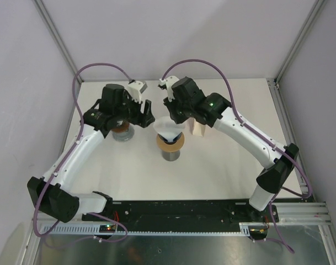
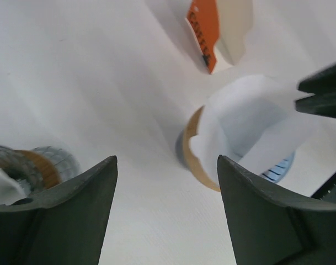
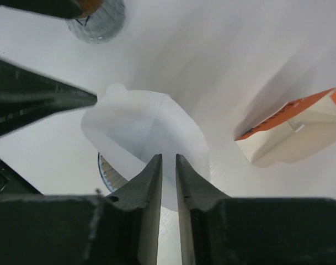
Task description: Place the coffee filter in the dripper
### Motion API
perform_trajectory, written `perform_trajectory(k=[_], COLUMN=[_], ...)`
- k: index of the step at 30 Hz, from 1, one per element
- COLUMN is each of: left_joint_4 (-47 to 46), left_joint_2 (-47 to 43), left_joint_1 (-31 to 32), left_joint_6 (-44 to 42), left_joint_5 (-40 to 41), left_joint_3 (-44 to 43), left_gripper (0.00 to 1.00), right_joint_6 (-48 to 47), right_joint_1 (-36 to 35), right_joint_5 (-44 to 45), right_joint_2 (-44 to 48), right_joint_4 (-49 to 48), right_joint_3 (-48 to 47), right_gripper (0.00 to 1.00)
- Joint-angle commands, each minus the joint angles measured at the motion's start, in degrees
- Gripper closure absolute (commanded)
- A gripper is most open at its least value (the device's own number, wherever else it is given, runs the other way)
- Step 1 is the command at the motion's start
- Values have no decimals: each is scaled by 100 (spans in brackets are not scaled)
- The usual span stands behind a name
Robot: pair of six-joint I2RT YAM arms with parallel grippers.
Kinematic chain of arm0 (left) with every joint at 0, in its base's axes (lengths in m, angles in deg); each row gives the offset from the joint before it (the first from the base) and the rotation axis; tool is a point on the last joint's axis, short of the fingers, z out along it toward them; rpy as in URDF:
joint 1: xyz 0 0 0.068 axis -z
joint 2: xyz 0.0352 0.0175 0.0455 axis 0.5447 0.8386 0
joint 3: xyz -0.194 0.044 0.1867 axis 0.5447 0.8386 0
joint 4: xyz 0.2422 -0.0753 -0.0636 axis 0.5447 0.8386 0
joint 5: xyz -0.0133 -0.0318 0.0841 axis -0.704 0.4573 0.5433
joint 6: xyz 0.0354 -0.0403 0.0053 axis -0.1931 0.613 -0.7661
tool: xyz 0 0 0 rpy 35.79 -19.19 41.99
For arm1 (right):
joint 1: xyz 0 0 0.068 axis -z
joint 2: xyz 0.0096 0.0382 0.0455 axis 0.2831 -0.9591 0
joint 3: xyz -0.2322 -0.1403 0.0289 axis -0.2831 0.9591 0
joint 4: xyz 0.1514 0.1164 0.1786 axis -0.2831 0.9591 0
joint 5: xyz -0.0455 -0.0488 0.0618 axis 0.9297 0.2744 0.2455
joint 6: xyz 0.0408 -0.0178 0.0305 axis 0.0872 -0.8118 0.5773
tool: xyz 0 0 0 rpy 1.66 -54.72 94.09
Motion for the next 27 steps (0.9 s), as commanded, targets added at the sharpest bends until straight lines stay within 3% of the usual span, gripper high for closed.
perform_trajectory(k=[1,5,10,20,27], left_joint_4=[-100,-103,-115,-141,-140], left_joint_2=[-245,-326,-386,-323,-308], left_joint_1=[-423,-623,-650,-648,-650], left_joint_6=[-56,-59,-65,-25,-25], left_joint_5=[-200,-316,-399,-488,-396], left_joint_3=[-159,-17,113,107,70], left_gripper=[22,22,22,22,21], right_joint_6=[-226,-435,-542,-573,-301], right_joint_1=[78,224,199,33,-129], right_joint_5=[-346,-1024,-2048,-1843,-808], right_joint_2=[-79,-517,-804,-843,-1219], right_joint_4=[-243,64,799,899,635], right_joint_3=[-34,-251,-567,-140,-264], right_gripper=[86,98,100,100,100])
